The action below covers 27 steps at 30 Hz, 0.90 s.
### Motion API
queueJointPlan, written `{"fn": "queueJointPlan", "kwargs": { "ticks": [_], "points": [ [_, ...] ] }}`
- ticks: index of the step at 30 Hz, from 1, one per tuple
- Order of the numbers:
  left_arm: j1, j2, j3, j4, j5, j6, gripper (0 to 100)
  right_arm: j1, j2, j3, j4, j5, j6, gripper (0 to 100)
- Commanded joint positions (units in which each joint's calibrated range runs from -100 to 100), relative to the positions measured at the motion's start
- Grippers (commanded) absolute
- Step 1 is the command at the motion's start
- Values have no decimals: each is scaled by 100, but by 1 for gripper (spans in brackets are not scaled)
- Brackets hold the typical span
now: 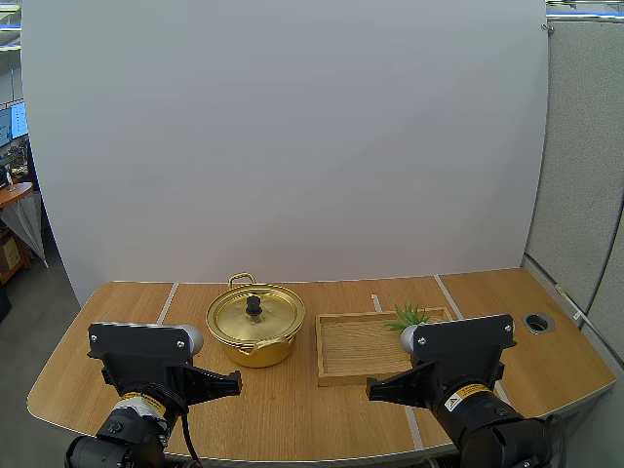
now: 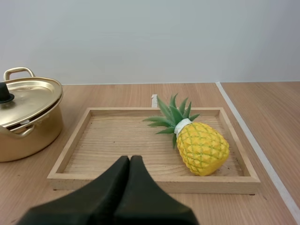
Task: Open the pot, put the pineapple inside, and close it
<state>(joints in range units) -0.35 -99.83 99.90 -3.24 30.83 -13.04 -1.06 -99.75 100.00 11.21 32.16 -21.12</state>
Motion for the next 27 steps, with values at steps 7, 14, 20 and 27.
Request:
{"fn": "queueJointPlan", "kwargs": {
  "ticks": [7,14,20,27],
  "points": [
    [3,-17,10,24,-94,-56,0,-23,-25,0,-34,-60,-13,0],
    [3,-17,10,24,-94,-56,0,-23,-25,0,-34,-60,-13,0],
    [1,-17,4,24,-76,-56,0,-23,-25,0,-215,-107,-13,0],
    [1,-17,-1055,68,-76,78,0,-23,-25,-1076,-204,755,-13,0]
  ]
}}
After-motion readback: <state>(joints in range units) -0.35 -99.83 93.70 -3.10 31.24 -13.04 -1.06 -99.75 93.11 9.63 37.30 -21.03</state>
